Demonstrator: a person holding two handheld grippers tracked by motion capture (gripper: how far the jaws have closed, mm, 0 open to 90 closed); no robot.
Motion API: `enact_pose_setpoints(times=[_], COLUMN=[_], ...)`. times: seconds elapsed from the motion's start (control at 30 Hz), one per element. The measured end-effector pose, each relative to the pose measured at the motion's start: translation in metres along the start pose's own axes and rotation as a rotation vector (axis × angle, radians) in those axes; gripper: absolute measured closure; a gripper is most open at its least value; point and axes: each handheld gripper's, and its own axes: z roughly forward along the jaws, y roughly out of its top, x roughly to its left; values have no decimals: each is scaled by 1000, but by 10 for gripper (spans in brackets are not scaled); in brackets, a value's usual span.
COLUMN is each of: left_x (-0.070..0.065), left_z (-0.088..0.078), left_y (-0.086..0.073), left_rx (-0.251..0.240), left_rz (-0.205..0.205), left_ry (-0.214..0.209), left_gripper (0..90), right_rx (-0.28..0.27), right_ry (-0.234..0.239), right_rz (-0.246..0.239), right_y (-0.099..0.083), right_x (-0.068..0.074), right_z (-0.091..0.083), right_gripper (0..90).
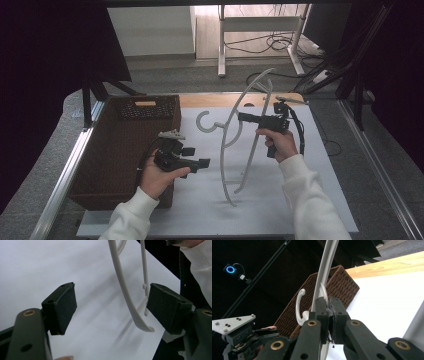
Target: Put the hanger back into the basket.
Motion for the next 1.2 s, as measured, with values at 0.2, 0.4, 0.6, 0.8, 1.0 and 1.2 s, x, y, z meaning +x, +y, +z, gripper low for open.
enact_pose_setpoints(times=[0.2, 0.4, 0.6, 0.8, 1.0, 1.2], left_x=[-1, 1, -4, -4, -4, -5], left_z=[14, 32, 46, 57, 61, 62], left_y=[6, 9, 11, 13, 13, 14], left_rx=[-1, -3, 9, 15, -4, -13], left_rz=[-16, -43, -29, -44, -51, -63], left_ry=[-30, -52, -51, -47, -87, -100], left_gripper=[239, 260, 291, 330, 540, 758], right_rx=[4, 3, 5, -8, -14, -13], right_ry=[4, 13, 21, 36, 41, 48], right_rz=[-3, -3, -6, 0, 1, -8], right_y=[0, 0, -1, 0, 1, 1], right_x=[1, 1, 1, 2, 3, 4], right_z=[1, 2, 2, -1, -3, -3], right_gripper=[865, 865, 865, 865, 865, 864])
